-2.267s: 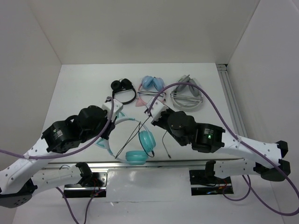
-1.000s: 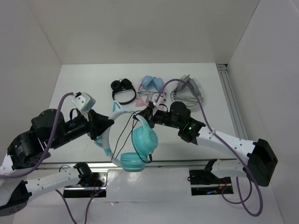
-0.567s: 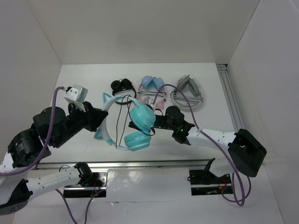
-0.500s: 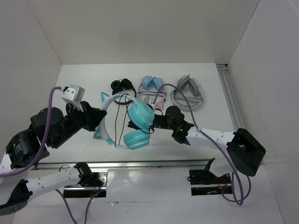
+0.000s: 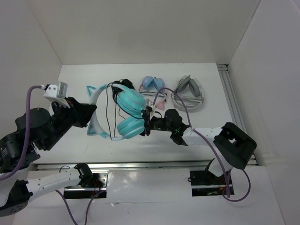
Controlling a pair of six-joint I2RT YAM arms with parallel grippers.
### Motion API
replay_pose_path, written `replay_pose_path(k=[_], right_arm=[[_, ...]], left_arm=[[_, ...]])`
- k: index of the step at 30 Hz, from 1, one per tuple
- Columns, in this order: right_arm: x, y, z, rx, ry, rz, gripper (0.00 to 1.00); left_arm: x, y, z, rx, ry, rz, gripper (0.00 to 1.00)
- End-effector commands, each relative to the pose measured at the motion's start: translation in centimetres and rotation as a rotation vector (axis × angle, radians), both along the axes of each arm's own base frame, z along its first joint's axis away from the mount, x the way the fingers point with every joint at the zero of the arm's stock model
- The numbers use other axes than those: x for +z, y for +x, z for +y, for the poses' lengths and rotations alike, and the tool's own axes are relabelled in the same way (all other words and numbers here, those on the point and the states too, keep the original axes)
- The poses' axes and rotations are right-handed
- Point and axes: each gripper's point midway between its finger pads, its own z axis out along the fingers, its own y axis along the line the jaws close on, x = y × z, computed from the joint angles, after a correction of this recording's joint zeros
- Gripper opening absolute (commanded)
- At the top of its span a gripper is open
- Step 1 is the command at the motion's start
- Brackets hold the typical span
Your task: Wrap the headphones
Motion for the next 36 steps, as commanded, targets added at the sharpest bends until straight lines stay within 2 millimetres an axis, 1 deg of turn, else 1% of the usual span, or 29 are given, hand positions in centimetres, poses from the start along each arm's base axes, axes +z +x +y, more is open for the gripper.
replay_pose_path(k=[1,2,4,5,6,7,8,9,11,14,15,16,17,18,19,20,21,22,23,24,25,27,28,29,30,31,32,35,36], right_arm=[[1.2,0.0,0.1,0.016,0.073,-0.039,0.34],[1.6,0.0,0.1,0.017,0.088,-0.039,0.28],[1.3,-0.1,0.3,0.027,0.094,-0.034,0.28],[0.8,0.0,0.4,0.028,0.086,-0.017,0.29],[1.2,0.0,0.4,0.028,0.098,-0.028,0.35],[0.6,0.1,0.4,0.018,0.092,-0.02,0.35],[0.9,0.9,0.2,-0.012,0.102,-0.026,0.38],[1.1,0.9,0.1,-0.012,0.109,-0.032,0.41],[1.1,0.9,0.1,-0.012,0.109,-0.032,0.41],[1.1,1.7,0.1,-0.059,0.098,-0.026,0.42],[1.6,2.3,0.0,-0.091,0.106,-0.045,0.44],[0.9,2.5,-0.2,-0.111,0.087,-0.041,0.46],[1.4,2.6,-0.5,-0.125,0.087,-0.051,0.48],[1.0,2.8,-0.8,-0.145,0.069,-0.064,0.49],[0.6,2.8,-1.2,-0.16,0.051,-0.067,0.49],[0.8,3.1,-1.4,-0.18,0.042,-0.077,0.49],[0.5,3.0,-2.0,-0.199,0.017,-0.074,0.49],[0.2,3.4,-2.4,-0.234,0.001,-0.092,0.49],[-0.2,3.4,-2.9,-0.247,-0.026,-0.086,0.5],[-0.2,3.6,-3.2,-0.263,-0.037,-0.1,0.5],[-0.7,3.5,-3.3,-0.263,-0.046,-0.094,0.5],[-0.8,3.4,-3.4,-0.263,-0.058,-0.098,0.5],[-0.8,3.7,-3.6,-0.272,-0.058,-0.098,0.5],[-0.4,3.6,-3.6,-0.263,-0.047,-0.106,0.51],[-1.0,3.3,-3.0,-0.228,-0.058,-0.099,0.51],[-0.6,3.3,-2.7,-0.214,-0.043,-0.1,0.51],[-1.0,3.1,-2.5,-0.199,-0.05,-0.081,0.53],[-1.3,3.0,-1.8,-0.17,-0.029,-0.07,0.53],[-1.4,3.0,-1.7,-0.161,-0.026,-0.073,0.53]], left_arm=[[4.0,0.2,0.3,0.042,-0.163,-0.068,0.0],[4.0,0.2,0.3,0.042,-0.163,-0.068,0.0],[4.0,0.2,0.3,0.043,-0.171,-0.064,0.0],[3.7,0.3,0.2,0.043,-0.164,-0.059,0.0],[3.7,0.3,0.2,0.043,-0.164,-0.059,0.0],[3.9,0.1,0.4,0.043,-0.171,-0.064,0.0],[3.7,0.2,0.3,0.043,-0.17,-0.063,0.0],[3.7,0.2,0.3,0.043,-0.17,-0.063,0.0],[3.4,0.3,0.1,0.043,-0.163,-0.058,0.0],[3.4,0.3,0.1,0.043,-0.163,-0.058,0.0],[3.4,0.3,0.1,0.044,-0.171,-0.054,0.0],[3.4,0.3,0.1,0.044,-0.171,-0.054,0.0],[3.4,0.3,0.1,0.044,-0.171,-0.054,0.0],[3.7,0.4,0.6,0.066,-0.177,-0.063,0.0],[3.4,0.4,0.8,0.076,-0.167,-0.057,0.0],[3.4,0.4,0.8,0.076,-0.167,-0.057,0.0],[3.9,0.2,1.3,0.089,-0.189,-0.066,0.0],[4.0,0.3,1.5,0.098,-0.189,-0.067,0.0],[3.7,0.3,1.5,0.098,-0.18,-0.061,0.0],[4.1,0.2,1.6,0.098,-0.189,-0.067,0.0],[4.1,0.2,1.7,0.098,-0.189,-0.067,0.0],[4.1,0.2,1.7,0.098,-0.189,-0.067,0.0],[4.1,0.2,1.7,0.098,-0.189,-0.067,0.0],[4.1,0.1,1.4,0.088,-0.199,-0.062,0.0],[3.7,0.2,1.3,0.089,-0.191,-0.055,0.0],[4.0,0.2,1.3,0.088,-0.199,-0.062,0.0],[3.8,0.4,1.0,0.089,-0.192,-0.056,0.0],[4.0,0.4,0.8,0.078,-0.2,-0.06,0.0],[3.9,0.5,0.4,0.069,-0.193,-0.053,0.0]])
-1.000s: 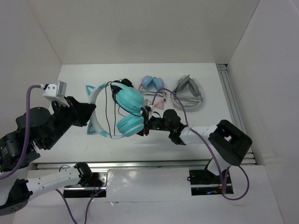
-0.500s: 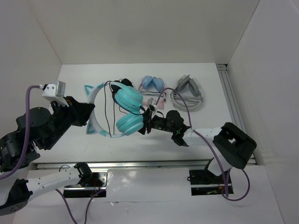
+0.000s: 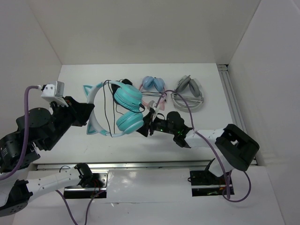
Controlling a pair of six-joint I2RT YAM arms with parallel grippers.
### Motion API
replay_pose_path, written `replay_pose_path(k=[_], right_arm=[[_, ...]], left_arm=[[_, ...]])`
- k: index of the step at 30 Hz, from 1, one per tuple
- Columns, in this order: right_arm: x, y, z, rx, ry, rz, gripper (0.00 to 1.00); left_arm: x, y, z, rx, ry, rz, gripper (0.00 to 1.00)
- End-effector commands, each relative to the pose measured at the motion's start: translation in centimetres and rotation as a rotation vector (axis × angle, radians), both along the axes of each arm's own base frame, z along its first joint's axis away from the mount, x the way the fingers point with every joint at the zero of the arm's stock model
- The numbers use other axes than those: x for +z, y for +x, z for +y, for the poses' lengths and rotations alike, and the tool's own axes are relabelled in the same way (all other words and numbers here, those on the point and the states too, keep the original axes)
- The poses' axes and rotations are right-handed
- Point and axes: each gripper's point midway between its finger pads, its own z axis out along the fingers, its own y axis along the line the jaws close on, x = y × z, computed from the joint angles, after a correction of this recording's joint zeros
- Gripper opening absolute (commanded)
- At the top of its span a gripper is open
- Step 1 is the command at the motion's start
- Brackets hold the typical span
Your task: Wrap the headphones
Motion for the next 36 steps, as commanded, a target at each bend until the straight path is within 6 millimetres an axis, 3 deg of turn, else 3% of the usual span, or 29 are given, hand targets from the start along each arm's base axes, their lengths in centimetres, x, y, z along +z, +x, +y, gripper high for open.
replay_pose_path(k=[1,15,18,20,21,28,32,36], right_arm=[[1.3,0.0,1.2,0.058,0.053,-0.032,0.53],[4.2,1.3,3.4,0.11,0.129,-0.06,0.55],[4.1,1.8,3.9,0.11,0.131,-0.062,0.55],[2.8,2.2,4.1,0.1,0.115,-0.044,0.55],[3.4,2.3,4.3,0.101,0.132,-0.051,0.55],[2.7,2.4,4.4,0.094,0.168,-0.037,0.55],[3.6,2.5,4.5,0.097,0.193,-0.048,0.54],[3.2,2.5,4.5,0.096,0.187,-0.041,0.46]], left_arm=[[3.8,0.0,-0.7,-0.009,-0.171,-0.07,0.0],[3.5,0.0,-1.9,-0.044,-0.202,-0.055,0.0],[3.5,0.0,-2.1,-0.053,-0.202,-0.054,0.0],[3.5,0.0,-2.1,-0.053,-0.202,-0.054,0.0],[3.5,0.0,-2.1,-0.053,-0.202,-0.054,0.0],[3.9,-0.1,-1.9,-0.053,-0.211,-0.061,0.0],[3.9,-0.1,-1.9,-0.054,-0.202,-0.064,0.0],[3.9,-0.1,-1.9,-0.054,-0.202,-0.064,0.0]])
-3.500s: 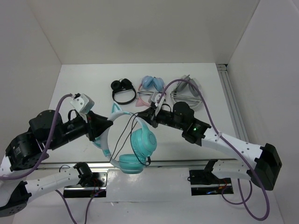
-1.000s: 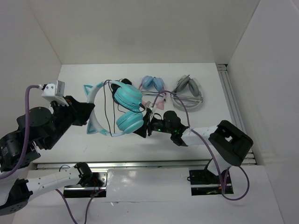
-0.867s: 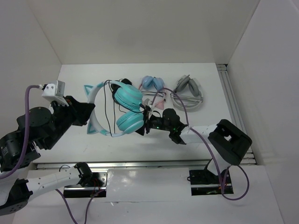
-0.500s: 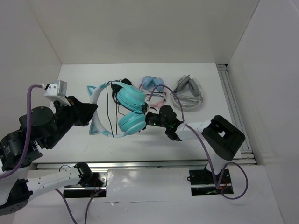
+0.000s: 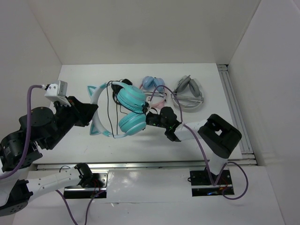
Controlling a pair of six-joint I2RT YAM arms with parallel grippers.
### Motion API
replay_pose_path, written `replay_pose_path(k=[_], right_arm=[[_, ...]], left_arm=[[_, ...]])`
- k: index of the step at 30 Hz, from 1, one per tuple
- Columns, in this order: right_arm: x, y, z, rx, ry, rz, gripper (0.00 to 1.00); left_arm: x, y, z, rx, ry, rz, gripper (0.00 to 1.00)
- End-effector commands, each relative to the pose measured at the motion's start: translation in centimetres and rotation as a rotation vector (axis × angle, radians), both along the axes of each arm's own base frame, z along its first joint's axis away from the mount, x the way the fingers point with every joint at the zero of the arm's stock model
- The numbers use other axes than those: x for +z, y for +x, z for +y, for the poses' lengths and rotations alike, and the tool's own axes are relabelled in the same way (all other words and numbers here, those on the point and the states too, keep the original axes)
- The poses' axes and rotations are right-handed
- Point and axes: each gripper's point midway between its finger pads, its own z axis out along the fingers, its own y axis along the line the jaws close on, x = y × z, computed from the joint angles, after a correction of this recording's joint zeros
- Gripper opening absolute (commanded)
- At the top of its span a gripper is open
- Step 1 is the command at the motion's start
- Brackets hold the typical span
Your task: Wrap the headphones
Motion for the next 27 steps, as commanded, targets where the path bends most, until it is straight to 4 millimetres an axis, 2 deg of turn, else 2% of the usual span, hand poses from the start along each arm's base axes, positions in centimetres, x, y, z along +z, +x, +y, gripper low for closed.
replay_pose_path(k=[1,2,5,7,18,21,22,24,27], right_arm=[[1.9,0.9,0.5,-0.012,0.069,-0.06,0.46],[2.6,1.0,0.6,-0.012,0.087,-0.076,0.46],[2.5,1.0,0.7,-0.009,0.104,-0.067,0.43],[2.5,1.1,0.8,-0.007,0.121,-0.07,0.36],[2.9,1.1,0.7,-0.012,0.183,-0.047,0.32],[3.1,1.2,0.7,-0.018,0.2,-0.045,0.23],[3.4,1.1,0.7,-0.017,0.21,-0.054,0.12],[3.3,0.9,0.6,-0.012,0.215,-0.033,0.04],[2.6,0.5,0.2,-0.012,0.202,-0.01,0.01]], left_arm=[[4.4,-0.1,-0.5,-0.009,-0.179,-0.085,0.0],[4.4,-0.1,-0.5,-0.009,-0.179,-0.086,0.0],[4.8,-0.2,-0.4,-0.009,-0.195,-0.088,0.0],[4.8,-0.2,-0.4,-0.009,-0.195,-0.088,0.0],[4.5,-0.6,-0.3,-0.016,-0.212,-0.08,0.0],[4.4,-0.7,0.1,-0.007,-0.212,-0.081,0.0],[4.4,-0.7,0.1,-0.007,-0.212,-0.081,0.0],[4.4,-0.6,0.3,0.004,-0.211,-0.082,0.0],[4.2,-0.3,0.8,0.036,-0.202,-0.081,0.0]])
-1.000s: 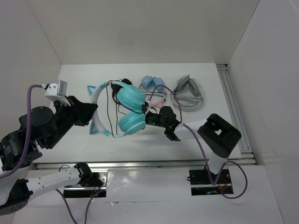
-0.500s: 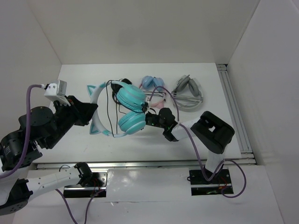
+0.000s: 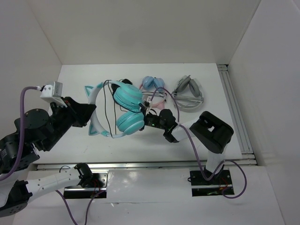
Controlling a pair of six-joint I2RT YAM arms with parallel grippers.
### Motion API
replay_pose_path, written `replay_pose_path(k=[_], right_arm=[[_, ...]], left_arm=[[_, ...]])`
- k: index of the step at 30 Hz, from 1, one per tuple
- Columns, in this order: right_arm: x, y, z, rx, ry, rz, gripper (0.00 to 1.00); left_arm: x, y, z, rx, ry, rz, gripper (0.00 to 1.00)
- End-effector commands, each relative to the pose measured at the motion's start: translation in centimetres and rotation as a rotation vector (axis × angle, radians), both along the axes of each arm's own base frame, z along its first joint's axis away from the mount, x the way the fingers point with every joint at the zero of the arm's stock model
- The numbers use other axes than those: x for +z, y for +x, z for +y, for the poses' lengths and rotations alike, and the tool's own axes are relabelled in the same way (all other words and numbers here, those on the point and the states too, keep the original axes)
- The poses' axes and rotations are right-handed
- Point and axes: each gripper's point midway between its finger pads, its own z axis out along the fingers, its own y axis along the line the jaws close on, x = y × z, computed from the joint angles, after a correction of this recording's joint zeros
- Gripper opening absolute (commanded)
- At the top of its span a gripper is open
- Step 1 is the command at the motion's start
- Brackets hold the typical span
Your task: Wrap the headphones
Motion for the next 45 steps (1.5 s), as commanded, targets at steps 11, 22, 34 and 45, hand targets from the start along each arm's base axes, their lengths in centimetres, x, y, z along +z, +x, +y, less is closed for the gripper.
replay_pose_path(k=[11,22,34,45], right_arm=[[3.7,-4.0,-1.5,-0.108,-0.013,-0.002,0.01],[1.1,-6.1,-2.8,-0.409,-0.319,0.18,0.0],[5.2,-13.3,-6.2,-0.595,-0.311,0.065,0.0],[8.6,-6.6,-11.9,-0.799,-0.316,0.036,0.0]], left_arm=[[-0.3,2.4,2.7,0.265,-0.147,-0.036,0.0],[-1.2,4.2,3.9,0.441,-0.136,-0.029,0.0],[-2.6,4.8,5.2,0.539,0.01,-0.003,0.0],[-1.9,2.3,7.7,0.495,-0.022,-0.008,0.0]])
